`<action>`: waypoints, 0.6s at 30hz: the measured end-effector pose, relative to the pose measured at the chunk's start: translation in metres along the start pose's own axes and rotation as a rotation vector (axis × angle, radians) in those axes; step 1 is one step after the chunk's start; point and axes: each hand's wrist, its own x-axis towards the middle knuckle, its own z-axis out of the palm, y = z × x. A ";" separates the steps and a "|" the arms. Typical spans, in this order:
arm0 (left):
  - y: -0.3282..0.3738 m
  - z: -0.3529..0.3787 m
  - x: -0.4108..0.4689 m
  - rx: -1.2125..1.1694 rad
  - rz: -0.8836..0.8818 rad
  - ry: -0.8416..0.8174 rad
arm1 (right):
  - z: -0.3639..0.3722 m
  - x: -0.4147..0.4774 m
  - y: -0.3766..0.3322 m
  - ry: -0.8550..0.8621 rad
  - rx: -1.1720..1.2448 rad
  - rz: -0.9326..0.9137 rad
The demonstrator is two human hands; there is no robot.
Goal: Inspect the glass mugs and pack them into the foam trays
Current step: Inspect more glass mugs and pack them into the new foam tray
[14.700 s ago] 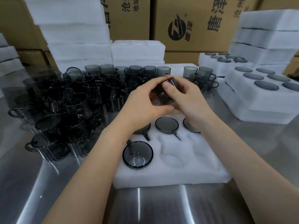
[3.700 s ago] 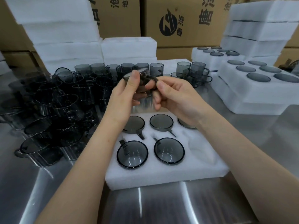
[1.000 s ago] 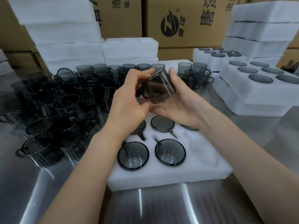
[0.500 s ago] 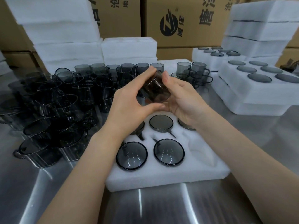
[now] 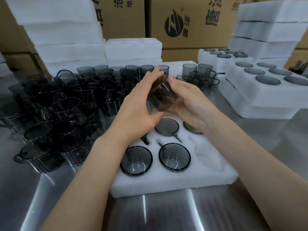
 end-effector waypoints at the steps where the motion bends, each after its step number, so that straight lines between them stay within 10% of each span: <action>1: 0.000 0.000 0.000 0.006 -0.020 -0.005 | 0.000 0.000 0.000 -0.005 -0.007 -0.025; 18: -0.003 0.000 0.001 -0.149 -0.075 0.108 | 0.002 0.000 -0.001 -0.102 -0.020 -0.083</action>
